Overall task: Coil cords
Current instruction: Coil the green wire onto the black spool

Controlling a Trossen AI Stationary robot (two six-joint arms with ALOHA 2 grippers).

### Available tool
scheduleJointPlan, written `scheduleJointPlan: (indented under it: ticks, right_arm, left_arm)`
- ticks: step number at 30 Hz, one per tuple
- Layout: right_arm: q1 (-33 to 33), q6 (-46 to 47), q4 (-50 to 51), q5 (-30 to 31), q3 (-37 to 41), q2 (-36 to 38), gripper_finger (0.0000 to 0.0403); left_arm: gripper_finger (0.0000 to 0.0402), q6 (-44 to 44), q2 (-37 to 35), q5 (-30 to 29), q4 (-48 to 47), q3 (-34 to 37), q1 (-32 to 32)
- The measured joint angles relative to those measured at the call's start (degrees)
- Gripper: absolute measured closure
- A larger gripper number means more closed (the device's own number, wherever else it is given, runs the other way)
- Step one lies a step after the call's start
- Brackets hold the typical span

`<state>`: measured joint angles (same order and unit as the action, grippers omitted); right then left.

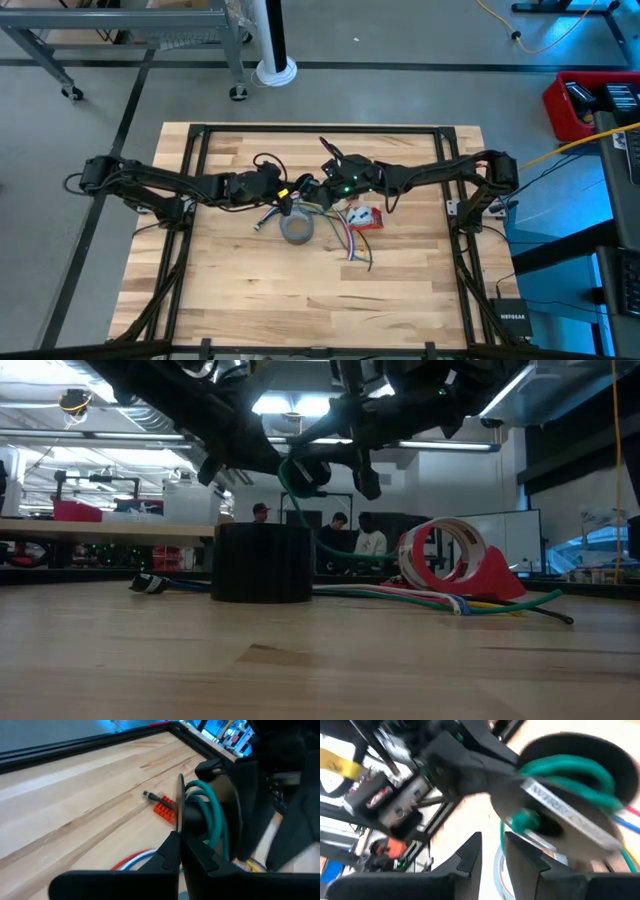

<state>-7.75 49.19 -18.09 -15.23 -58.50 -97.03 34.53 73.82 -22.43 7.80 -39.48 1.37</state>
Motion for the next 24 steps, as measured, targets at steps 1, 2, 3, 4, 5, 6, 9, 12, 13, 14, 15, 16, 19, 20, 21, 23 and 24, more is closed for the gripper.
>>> scheduleJointPlan:
  ticks: [1, 2, 3, 4, 5, 6, 9, 12, 13, 14, 15, 16, 19, 20, 21, 23, 24]
  right_arm:
    - [-0.4, 0.0, 1.0, -0.9, 0.1, 0.3, 0.0317]
    - [-0.7, -0.2, 2.1, -1.7, 0.1, 0.9, 0.0317]
    - [-0.7, -0.6, 3.4, -2.7, 0.1, 1.4, 0.0317]
    - [-0.9, -1.6, 4.4, -3.2, 0.1, 2.2, 0.0317]
    - [-1.1, -2.8, 5.6, -3.4, 0.1, 3.2, 0.0317]
    - [-1.1, -4.0, 7.2, -3.4, 0.1, 4.3, 0.0317]
    - [-1.1, -8.7, 14.1, -1.0, 0.0, 6.8, 0.0317]
    - [-1.0, -11.6, 22.0, 2.3, 0.0, 8.1, 0.0317]
    - [-1.0, -11.9, 23.9, 2.9, 0.0, 8.2, 0.0317]
    - [-1.0, -12.0, 25.6, 3.2, 0.0, 8.2, 0.0317]
    - [-1.0, -12.0, 27.5, 3.2, 0.0, 8.2, 0.0317]
    - [-0.9, -12.0, 29.0, 3.2, 0.1, 7.8, 0.0317]
    - [-0.9, -12.0, 31.6, 3.0, 0.1, 6.5, 0.0317]
    - [-0.9, -12.0, 32.4, 2.9, 0.1, 6.1, 0.0317]
    - [-0.9, -12.0, 32.7, 2.7, 0.1, 5.9, 0.0317]
    - [-0.9, -12.0, 33.7, 2.7, 0.1, 5.7, 0.0317]
    - [-0.9, -12.0, 33.9, 2.7, 0.1, 5.6, 0.0317]
  left_arm:
    - [0.0401, 0.0, -0.5, 0.1, -1.0, 0.0, 0.1]
    - [0.0401, 0.0, -1.2, 0.1, -1.8, 0.0, 0.3]
    - [0.0401, 0.0, -1.9, 0.1, -2.6, 0.0, 0.5]
    - [0.0401, 0.0, -2.5, 0.1, -3.4, 0.0, 0.7]
    - [0.0401, 0.0, -3.3, 0.0, -4.2, 0.0, 1.0]
    - [0.0401, -0.2, -3.9, 0.0, -5.0, 0.0, 1.3]
    - [0.0401, -0.4, -6.0, -0.1, -6.9, 0.0, 2.2]
    - [0.0401, -0.3, -7.3, -0.2, -8.5, 0.0, 2.8]
    - [0.0402, -0.2, -7.6, -0.2, -8.7, 0.0, 2.9]
    - [0.0401, -0.1, -7.8, -0.2, -8.7, 0.0, 2.9]
    - [0.0401, -0.1, -7.9, -0.2, -8.6, 0.0, 2.9]
    - [0.0401, 0.0, -7.9, -0.2, -8.5, 0.0, 2.9]
    - [0.0401, 0.0, -7.9, -0.2, -8.7, 0.0, 2.9]
    - [0.0402, 0.0, -7.9, -0.2, -8.6, 0.0, 2.9]
    - [0.0401, 0.0, -7.9, -0.2, -8.6, 0.0, 2.9]
    - [0.0401, 0.0, -7.9, -0.2, -8.6, 0.0, 2.9]
    - [0.0401, 0.0, -7.8, -0.2, -8.6, 0.0, 2.9]
